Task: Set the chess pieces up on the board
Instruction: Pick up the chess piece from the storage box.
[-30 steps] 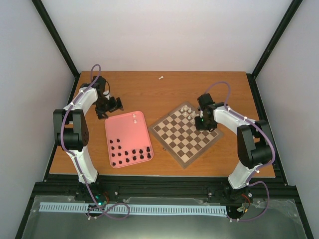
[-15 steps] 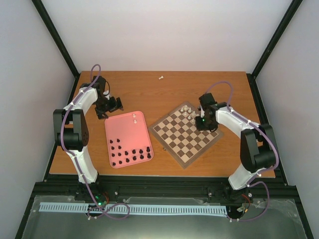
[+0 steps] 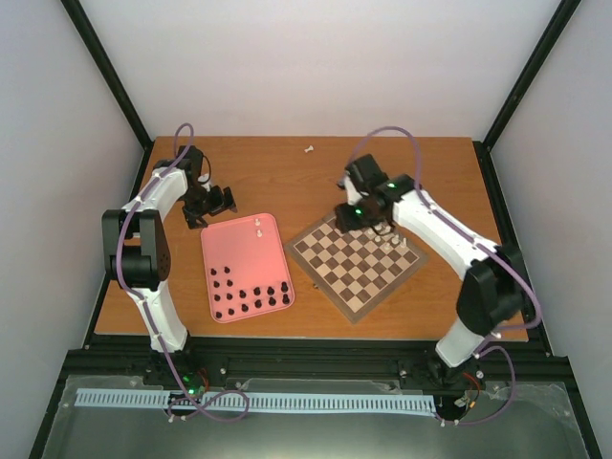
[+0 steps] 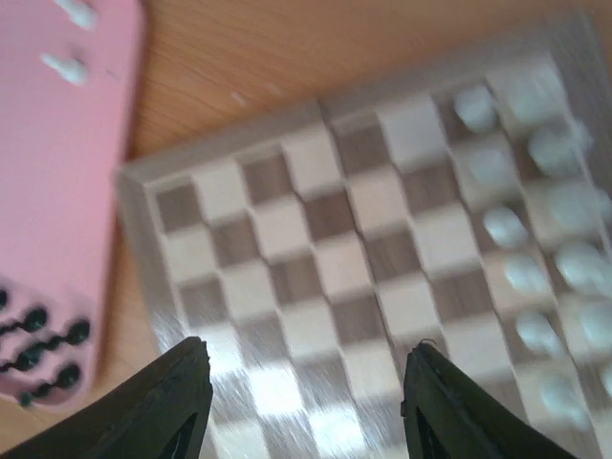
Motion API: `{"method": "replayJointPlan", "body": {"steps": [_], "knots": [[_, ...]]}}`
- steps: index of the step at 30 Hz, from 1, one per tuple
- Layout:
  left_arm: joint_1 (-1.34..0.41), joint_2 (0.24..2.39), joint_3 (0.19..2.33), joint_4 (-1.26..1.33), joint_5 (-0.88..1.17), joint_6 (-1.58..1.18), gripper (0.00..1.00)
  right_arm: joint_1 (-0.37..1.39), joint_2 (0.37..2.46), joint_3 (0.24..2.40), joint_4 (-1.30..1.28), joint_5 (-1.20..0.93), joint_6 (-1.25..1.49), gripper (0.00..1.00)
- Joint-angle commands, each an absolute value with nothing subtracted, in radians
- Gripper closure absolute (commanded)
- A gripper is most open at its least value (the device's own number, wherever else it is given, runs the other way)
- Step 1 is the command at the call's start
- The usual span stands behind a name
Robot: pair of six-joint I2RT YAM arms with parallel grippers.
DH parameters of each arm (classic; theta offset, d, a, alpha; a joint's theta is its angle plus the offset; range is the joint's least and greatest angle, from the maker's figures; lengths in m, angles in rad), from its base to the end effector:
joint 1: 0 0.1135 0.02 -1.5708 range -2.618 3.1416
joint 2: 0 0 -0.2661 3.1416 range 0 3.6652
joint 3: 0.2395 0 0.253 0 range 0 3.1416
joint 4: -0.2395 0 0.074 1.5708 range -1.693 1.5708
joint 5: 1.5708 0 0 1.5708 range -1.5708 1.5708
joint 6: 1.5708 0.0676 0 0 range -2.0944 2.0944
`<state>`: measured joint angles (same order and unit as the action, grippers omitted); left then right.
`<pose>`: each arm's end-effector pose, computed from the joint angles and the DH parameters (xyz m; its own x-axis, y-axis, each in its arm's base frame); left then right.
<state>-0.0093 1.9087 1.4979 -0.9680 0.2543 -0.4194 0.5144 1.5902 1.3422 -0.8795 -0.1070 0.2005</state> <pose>0.3839 -0.0206 0.1846 -0.9197 -0.3856 -0.0737 -0.3476 0.8872 -0.3033 0.2913 0.1729 0.2498 -0.8761 -0.2676 -0.4011 -0.3618 0.9147 0.1800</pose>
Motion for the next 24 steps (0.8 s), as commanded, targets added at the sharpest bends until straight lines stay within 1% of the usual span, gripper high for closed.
{"method": "replayJointPlan", "body": {"steps": [1,9,14,24], "knots": [[-0.018,1.915,1.519,-0.972,0.243,-0.404,0.00,0.623,1.774,1.570,-0.874,-0.110,0.187,0.43],[-0.018,1.915,1.538,-0.979,0.238,-0.404,0.00,0.801,2.204,2.047,-0.966,-0.127,0.133,0.43],[-0.018,1.909,1.532,-0.977,0.240,-0.404,0.00,0.831,2.346,2.170,-0.973,-0.174,0.119,0.43],[-0.018,1.890,1.501,-0.962,0.248,-0.407,0.00,0.832,2.490,2.300,-0.958,-0.217,0.087,0.48]]}}
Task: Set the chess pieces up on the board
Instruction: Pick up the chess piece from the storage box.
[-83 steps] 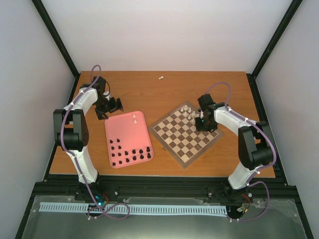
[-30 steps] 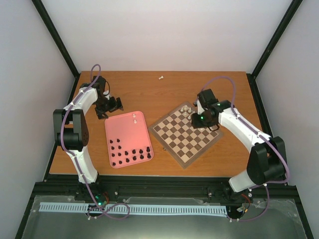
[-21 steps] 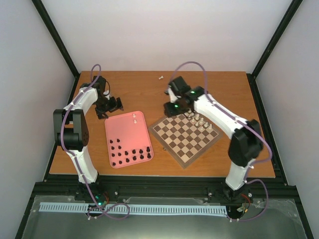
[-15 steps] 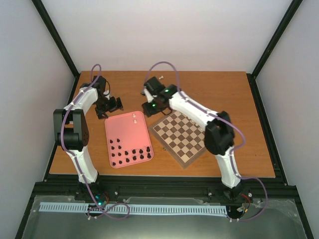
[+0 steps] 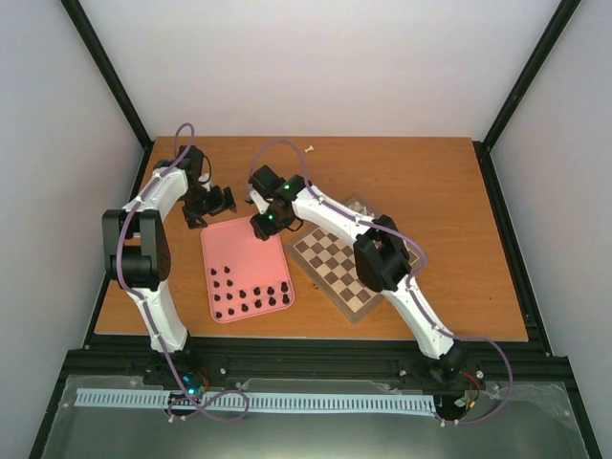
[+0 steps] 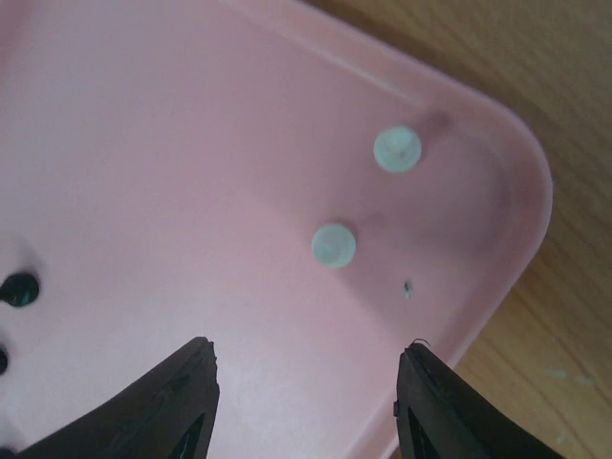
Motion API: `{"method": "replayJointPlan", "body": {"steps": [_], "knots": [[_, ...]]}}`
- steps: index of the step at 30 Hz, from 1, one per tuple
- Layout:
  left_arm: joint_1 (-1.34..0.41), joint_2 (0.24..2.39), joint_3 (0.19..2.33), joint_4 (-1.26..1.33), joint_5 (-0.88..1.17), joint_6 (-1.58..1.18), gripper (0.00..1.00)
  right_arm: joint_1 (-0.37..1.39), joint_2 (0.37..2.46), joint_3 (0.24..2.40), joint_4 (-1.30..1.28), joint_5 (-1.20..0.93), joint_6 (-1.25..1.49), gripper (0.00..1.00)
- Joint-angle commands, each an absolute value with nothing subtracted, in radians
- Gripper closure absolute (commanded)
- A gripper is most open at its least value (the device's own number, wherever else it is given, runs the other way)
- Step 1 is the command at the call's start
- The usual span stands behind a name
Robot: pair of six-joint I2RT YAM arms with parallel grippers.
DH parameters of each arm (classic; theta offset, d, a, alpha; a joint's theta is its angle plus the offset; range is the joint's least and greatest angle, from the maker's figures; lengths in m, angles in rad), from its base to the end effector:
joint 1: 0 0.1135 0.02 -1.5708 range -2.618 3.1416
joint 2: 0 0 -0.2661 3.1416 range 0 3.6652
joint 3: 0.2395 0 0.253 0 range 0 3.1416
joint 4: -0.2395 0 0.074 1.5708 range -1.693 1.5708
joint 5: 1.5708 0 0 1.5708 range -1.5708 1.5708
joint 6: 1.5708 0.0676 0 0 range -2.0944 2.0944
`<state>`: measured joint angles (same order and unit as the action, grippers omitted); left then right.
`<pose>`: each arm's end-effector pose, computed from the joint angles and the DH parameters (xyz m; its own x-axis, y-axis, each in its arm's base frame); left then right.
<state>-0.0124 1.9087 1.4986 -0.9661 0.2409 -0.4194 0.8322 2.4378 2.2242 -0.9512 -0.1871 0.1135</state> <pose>0.3843 -0.0209 0.1846 -0.9197 -0.3841 -0.0813 -0.3464 0.8913 -0.2925 0.3484 0.4013 0.1632 -0.7024 -0.6062 -0.3730 -0.7009 0.6802 0.2145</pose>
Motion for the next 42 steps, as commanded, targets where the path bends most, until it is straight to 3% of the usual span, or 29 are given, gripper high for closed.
{"method": "replayJointPlan", "body": {"steps": [1,12,42], "knots": [[-0.018,1.889,1.502,-0.962,0.248,-0.407,0.00,0.833,2.504,2.312,-0.959,-0.224,0.085,0.48],[-0.018,1.879,1.483,-0.961,0.239,-0.403,0.00,0.827,2.581,2.376,-0.934,-0.241,0.093,0.55],[-0.017,1.896,1.493,-0.963,0.244,-0.402,0.00,0.802,2.610,2.406,-0.931,-0.256,0.110,0.84]]}}
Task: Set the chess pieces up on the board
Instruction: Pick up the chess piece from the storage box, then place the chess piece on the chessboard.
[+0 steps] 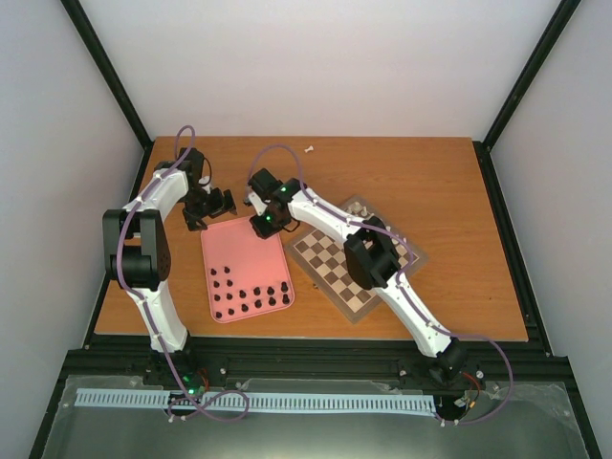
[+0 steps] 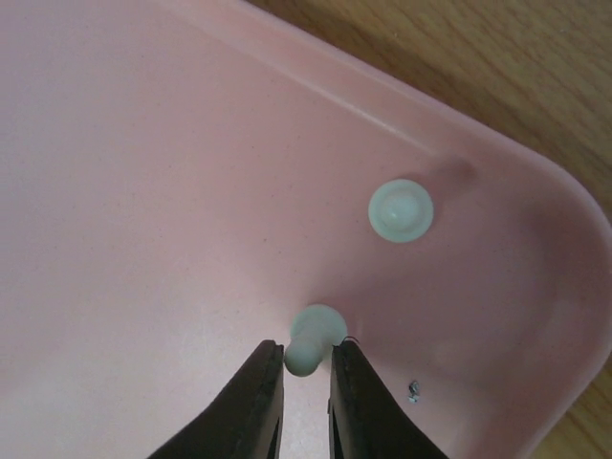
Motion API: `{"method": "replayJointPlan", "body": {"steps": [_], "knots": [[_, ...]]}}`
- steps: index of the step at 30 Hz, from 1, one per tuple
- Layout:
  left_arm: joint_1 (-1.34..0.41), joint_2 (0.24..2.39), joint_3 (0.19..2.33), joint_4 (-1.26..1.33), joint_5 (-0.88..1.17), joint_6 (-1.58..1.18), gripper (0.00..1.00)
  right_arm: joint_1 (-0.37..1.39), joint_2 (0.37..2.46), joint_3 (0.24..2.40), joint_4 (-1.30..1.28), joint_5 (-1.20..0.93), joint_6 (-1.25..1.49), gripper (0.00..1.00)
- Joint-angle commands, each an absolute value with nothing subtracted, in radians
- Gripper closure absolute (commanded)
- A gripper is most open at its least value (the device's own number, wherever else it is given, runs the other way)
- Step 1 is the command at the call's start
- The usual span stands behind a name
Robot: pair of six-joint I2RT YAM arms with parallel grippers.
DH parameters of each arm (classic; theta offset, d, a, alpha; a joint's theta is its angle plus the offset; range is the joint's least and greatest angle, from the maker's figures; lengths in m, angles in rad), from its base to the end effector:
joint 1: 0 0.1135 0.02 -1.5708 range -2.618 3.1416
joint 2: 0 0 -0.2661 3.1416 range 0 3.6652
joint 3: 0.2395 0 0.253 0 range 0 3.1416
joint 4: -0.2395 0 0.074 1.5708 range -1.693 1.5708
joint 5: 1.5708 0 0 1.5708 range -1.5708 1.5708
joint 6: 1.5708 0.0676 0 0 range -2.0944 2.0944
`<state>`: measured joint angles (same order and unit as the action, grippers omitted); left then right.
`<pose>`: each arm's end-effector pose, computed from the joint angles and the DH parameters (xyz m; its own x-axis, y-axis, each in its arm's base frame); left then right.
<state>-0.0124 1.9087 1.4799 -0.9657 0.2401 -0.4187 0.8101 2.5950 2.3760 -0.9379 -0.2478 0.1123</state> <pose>0.3810 -0.0208 0.1794 -0.9212 -0.3835 -0.0651 -0.3511 0.8918 -0.2852 0.3716 0.4145 0.1292 -0.7136 -0.5921 -0.3745 -0.6946 0.6675 0.2682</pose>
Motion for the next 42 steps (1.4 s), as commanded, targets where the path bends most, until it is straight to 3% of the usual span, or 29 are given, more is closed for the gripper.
{"method": "replayJointPlan", "body": {"steps": [1,5,24,42], "knots": [[-0.018,1.896,1.494,-0.962,0.244,-0.402,0.00,0.802,2.608,2.405,-0.932,-0.253,0.110,0.85],[-0.018,1.895,1.493,-0.963,0.243,-0.402,0.00,0.801,2.599,2.403,-0.935,-0.239,0.106,0.95],[-0.018,1.893,1.490,-0.961,0.243,-0.401,0.00,0.801,2.340,2.276,-0.978,-0.152,0.100,0.97],[-0.018,1.894,1.509,-0.966,0.258,-0.404,0.00,0.561,1.632,1.323,-0.964,0.100,0.253,0.97]]}}
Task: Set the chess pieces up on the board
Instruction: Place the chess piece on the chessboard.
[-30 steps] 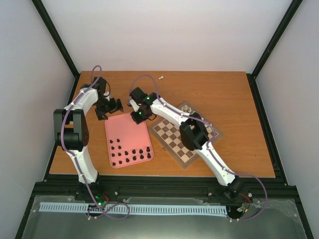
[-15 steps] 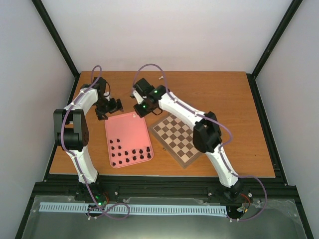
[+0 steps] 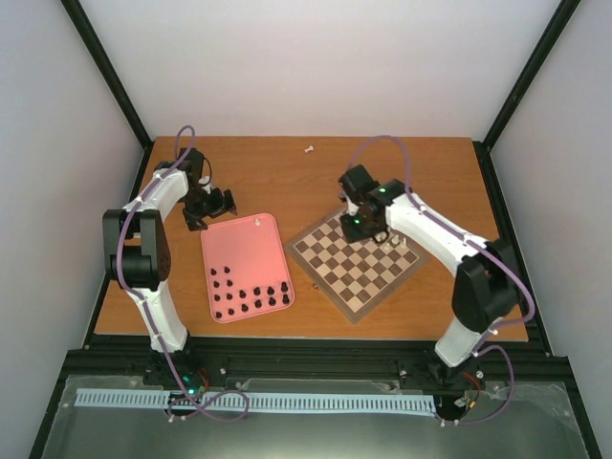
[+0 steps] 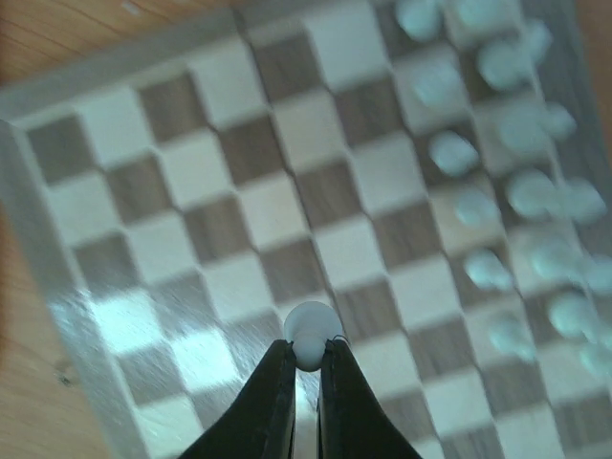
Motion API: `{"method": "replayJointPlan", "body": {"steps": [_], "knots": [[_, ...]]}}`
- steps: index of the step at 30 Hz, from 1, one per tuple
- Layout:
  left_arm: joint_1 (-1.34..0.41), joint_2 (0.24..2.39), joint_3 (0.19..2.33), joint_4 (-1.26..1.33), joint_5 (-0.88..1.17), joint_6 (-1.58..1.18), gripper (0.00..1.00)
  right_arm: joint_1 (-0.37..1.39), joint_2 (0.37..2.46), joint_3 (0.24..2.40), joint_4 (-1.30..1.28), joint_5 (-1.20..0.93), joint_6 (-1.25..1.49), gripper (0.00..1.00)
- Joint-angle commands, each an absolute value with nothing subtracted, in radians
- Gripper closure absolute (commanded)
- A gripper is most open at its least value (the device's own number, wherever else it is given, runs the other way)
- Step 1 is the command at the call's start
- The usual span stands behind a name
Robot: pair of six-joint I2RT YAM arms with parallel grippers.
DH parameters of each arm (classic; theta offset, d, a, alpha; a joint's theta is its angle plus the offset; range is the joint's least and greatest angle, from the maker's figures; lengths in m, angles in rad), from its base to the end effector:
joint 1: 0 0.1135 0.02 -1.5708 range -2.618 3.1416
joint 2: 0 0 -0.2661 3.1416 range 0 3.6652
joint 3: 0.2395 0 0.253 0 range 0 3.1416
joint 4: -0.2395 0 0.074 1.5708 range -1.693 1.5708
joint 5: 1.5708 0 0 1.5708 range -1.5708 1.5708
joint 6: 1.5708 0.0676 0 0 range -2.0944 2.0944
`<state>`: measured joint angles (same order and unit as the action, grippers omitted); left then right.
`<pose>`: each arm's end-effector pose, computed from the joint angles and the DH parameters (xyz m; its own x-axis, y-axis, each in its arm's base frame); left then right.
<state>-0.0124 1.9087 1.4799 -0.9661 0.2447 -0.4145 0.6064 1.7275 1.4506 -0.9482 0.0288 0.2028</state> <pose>0.3809 -0.0211 0.1795 -0.9230 -0.3793 -0.0641 -0.3467 0.8924 -0.2888 0.2988 0.2049 0.2337 -0.8704 -0.3586 -0.3374 -0.3944 0.9180 0.0417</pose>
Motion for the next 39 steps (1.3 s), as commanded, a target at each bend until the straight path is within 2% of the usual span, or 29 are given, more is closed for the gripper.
{"method": "replayJointPlan", "body": {"steps": [1,6,11,23,39], "knots": [[-0.018,1.894,1.509,-0.966,0.258,-0.404,0.00,0.535,1.610,1.283,-0.961,0.102,0.259,0.97],[-0.018,1.898,1.504,-0.967,0.256,-0.404,0.00,0.425,1.527,1.131,-0.909,0.093,0.276,0.97],[-0.020,1.900,1.500,-0.966,0.253,-0.404,0.00,0.364,1.548,1.066,-0.867,0.076,0.258,0.97],[-0.019,1.907,1.503,-0.970,0.244,-0.401,0.00,0.292,1.620,1.050,-0.815,0.065,0.212,0.95],[-0.018,1.923,1.520,-0.976,0.247,-0.400,0.00,0.288,1.660,1.052,-0.795,0.073,0.213,0.93]]}}
